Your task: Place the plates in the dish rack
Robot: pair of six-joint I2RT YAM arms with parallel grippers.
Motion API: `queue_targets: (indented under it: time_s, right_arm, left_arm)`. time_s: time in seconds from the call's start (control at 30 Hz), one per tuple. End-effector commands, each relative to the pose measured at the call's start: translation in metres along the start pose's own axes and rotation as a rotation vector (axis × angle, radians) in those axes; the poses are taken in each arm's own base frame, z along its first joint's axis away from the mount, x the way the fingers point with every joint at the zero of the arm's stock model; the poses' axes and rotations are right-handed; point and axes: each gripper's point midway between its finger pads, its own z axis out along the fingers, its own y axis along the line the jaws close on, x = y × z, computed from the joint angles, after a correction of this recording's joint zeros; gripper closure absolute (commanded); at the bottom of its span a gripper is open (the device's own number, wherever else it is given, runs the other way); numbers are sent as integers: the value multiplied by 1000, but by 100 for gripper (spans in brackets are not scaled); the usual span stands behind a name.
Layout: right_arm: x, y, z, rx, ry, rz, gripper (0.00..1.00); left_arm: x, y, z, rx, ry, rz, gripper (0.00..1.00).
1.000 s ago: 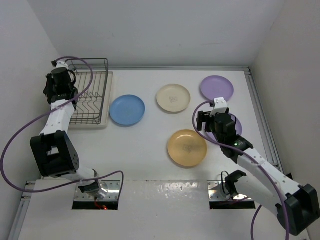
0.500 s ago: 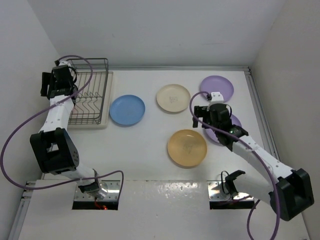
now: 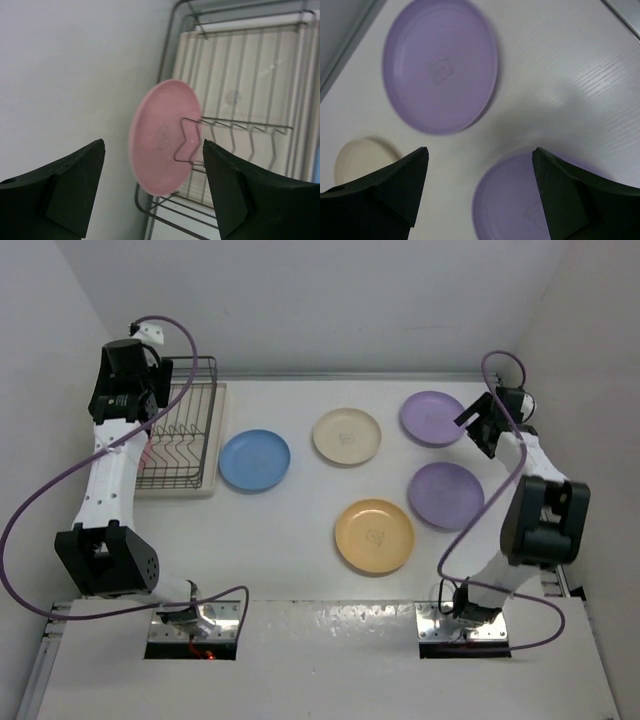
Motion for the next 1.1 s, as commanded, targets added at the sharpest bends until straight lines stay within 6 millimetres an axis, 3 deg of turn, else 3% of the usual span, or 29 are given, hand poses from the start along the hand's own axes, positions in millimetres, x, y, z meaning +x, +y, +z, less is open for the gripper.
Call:
queue_targets:
  time_s: [0.0, 0.03, 0.1, 0.17, 0.27, 0.33, 0.37, 0.43, 0.57, 0.6, 0.67, 0.8, 0.9, 0.97, 1.0, 1.03, 1.07]
  right_arm:
    - [-24, 7, 38, 11, -4, 106, 17]
    - [-30, 5, 64, 47, 11, 108, 19]
    - [-21, -3, 88, 85, 56, 126, 19]
    - [-34, 4, 107, 81, 32, 131, 22]
    - [-18, -7, 144, 139, 59, 153, 26]
    - [-24, -5, 152, 158, 45, 171, 30]
    - [-12, -12, 165, 186, 66, 185, 31]
    - [-6, -15, 170, 215, 74, 189, 36]
    - [2, -17, 184, 217, 59, 216, 64]
    - [7, -23, 184, 242, 66, 214, 83]
    - [7, -25, 184, 252, 60, 216, 100]
    - [-20, -8, 167, 194, -22, 117, 100]
    - [-60, 34, 134, 84, -149, -36, 100]
    - [-75, 65, 95, 6, -210, -122, 100]
    - [-63, 75, 87, -21, -201, -159, 100]
    - [-82, 97, 53, -103, -280, -165, 100]
    - [-63, 105, 45, -130, -264, -234, 100]
  left_arm:
    - [6, -35, -21, 174, 32, 26, 16]
    - [11, -37, -22, 177, 40, 30, 16]
    - [20, -45, -22, 196, 64, 45, 16]
    - [28, -48, -21, 187, 86, 58, 15]
    - [40, -51, -15, 176, 131, 75, 15]
    - [44, -54, -10, 181, 144, 81, 15]
    - [44, -56, -7, 182, 148, 83, 15]
    - [46, -59, -2, 189, 166, 90, 15]
    - [36, -60, 3, 196, 160, 88, 15]
    - [35, -64, 7, 209, 160, 88, 15]
    - [29, -73, 5, 239, 150, 96, 15]
    - [18, -94, -5, 329, 115, 103, 15]
    - [14, -121, -16, 440, 94, 117, 15]
    - [7, -139, -31, 518, 72, 129, 13]
    - [5, -147, -35, 554, 59, 131, 11]
    - [5, -160, -43, 618, 54, 135, 11]
    - [-1, -172, -53, 663, 36, 147, 11]
